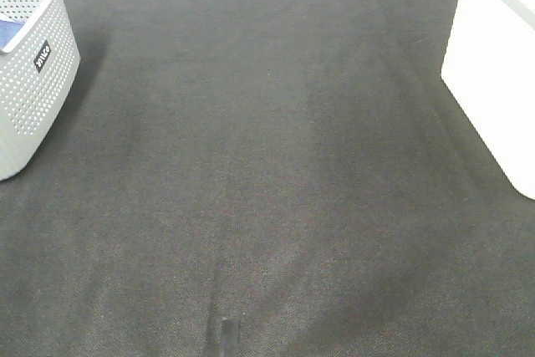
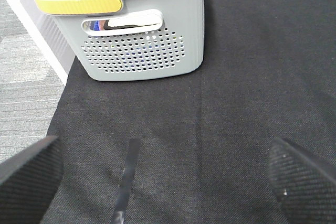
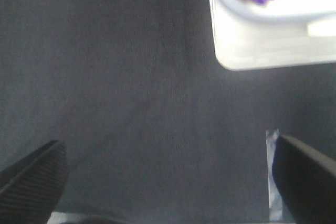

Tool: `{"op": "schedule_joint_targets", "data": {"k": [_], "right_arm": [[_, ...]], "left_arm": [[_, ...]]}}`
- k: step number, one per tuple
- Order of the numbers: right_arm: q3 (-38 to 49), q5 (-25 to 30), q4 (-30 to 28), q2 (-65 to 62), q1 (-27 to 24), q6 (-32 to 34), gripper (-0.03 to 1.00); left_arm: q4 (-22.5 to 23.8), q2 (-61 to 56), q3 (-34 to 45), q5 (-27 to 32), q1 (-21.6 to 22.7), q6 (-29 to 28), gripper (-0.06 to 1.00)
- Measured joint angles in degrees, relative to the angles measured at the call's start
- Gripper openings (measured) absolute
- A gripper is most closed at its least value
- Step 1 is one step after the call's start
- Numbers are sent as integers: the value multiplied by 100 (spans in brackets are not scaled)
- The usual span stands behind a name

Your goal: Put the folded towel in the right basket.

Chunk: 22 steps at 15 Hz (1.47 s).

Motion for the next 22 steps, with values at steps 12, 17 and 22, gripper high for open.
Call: {"op": "schedule_joint_targets", "data": {"k": [12, 17, 22], "right_arm": [[1885, 590, -149, -4756, 0, -321, 97], [2246, 590, -235, -4756, 670, -321, 97], [2532, -246, 218, -4756, 716, -321, 97]], "left_arm": [[-6, 0, 0, 0, 0, 0, 99], [-52, 0, 0, 0, 0, 0, 99], [-69, 0, 0, 0, 0, 0, 99]]}}
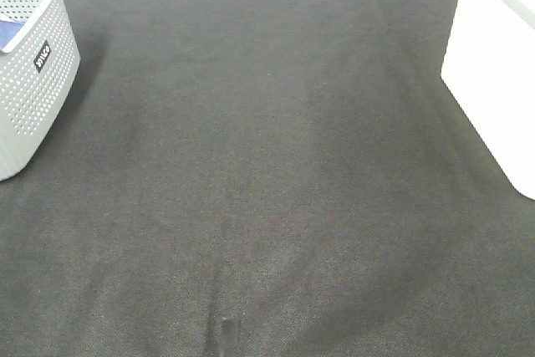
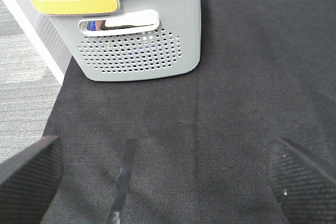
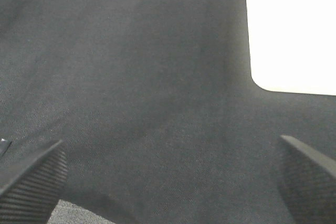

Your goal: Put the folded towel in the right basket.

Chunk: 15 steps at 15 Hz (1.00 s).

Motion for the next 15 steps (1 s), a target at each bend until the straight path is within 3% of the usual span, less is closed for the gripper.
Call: {"op": "schedule_joint_targets", "data": {"k": [15], "right_arm": [[6, -6, -109, 0, 0, -52, 97]], "left_arm": [[0, 0, 0, 0, 0, 0, 99]]}}
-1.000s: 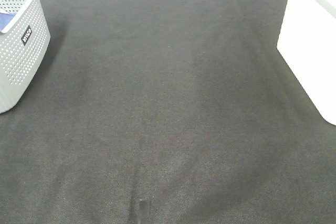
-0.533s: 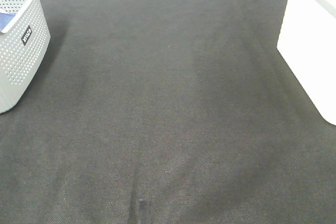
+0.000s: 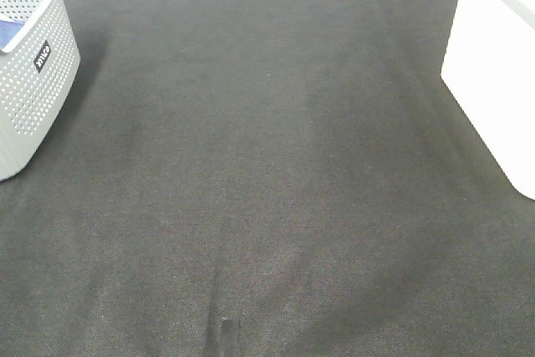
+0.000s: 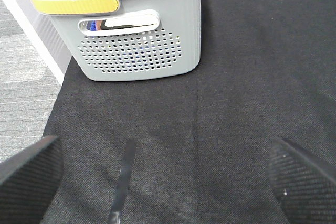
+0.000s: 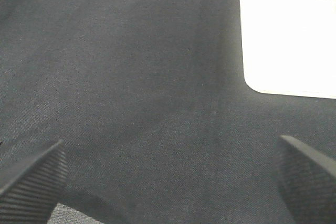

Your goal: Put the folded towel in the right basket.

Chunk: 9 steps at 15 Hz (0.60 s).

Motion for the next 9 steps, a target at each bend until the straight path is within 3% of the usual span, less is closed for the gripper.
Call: {"op": "schedule_joint_targets", "data": {"k": [3, 9], "right_arm": [[0, 0, 0, 0, -269, 0, 97], [0, 0, 0, 0, -286, 0, 97]], "left_arm": [[0, 0, 0, 0, 0, 0, 99], [0, 0, 0, 0, 0, 0, 99]]}}
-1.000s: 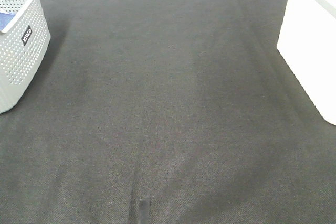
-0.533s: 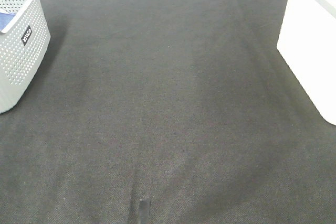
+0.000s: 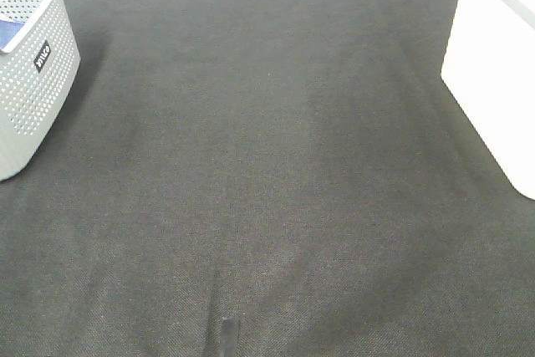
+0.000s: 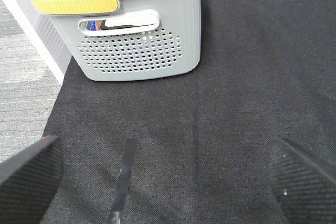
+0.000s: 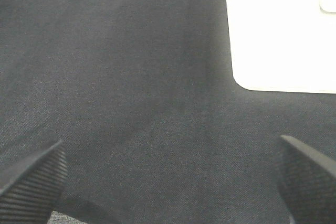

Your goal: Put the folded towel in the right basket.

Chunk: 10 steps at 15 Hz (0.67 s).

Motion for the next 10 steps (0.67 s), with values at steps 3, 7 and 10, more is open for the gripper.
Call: {"op": "schedule_joint_targets", "data": {"k": [3, 7, 10], "right_arm": [[0, 0, 0, 0, 0, 0, 97], [0, 0, 0, 0, 0, 0, 97], [0, 0, 0, 0, -23, 0, 97]], "left_arm": [[0, 0, 0, 0, 0, 0, 99], [0, 0, 0, 0, 0, 0, 99], [0, 0, 0, 0, 0, 0, 99]]}}
